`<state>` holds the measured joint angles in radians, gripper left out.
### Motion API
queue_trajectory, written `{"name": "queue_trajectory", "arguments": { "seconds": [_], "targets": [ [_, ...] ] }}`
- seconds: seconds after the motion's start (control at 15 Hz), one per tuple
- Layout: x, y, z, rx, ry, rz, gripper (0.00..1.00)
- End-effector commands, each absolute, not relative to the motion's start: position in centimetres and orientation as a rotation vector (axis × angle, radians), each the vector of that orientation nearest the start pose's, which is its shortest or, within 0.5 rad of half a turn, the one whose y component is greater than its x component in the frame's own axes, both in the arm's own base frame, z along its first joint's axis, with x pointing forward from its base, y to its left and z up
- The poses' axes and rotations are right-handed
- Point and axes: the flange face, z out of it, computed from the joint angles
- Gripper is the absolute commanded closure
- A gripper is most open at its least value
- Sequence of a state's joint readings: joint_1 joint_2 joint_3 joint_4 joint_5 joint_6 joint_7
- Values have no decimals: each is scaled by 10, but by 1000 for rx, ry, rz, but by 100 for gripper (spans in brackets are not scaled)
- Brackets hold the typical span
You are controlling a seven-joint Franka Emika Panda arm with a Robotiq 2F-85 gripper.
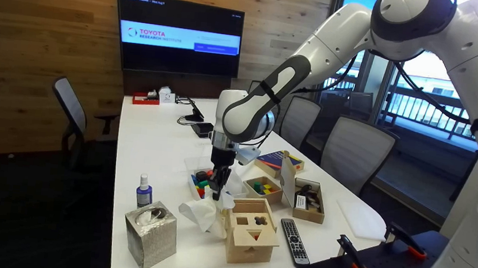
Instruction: Use paper towel to wipe the remote
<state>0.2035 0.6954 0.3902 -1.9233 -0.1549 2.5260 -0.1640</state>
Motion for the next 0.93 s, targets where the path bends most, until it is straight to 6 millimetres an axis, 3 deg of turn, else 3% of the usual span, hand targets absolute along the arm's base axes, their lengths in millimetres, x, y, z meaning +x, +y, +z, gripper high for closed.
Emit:
{"name": "queue_trajectory", "arguments": {
  "seconds": [0.0,0.87],
  "targets": [
    [526,352,136,-2665,-1240,194,100],
    [552,360,78,-2457,-1378,311,100]
  ]
}}
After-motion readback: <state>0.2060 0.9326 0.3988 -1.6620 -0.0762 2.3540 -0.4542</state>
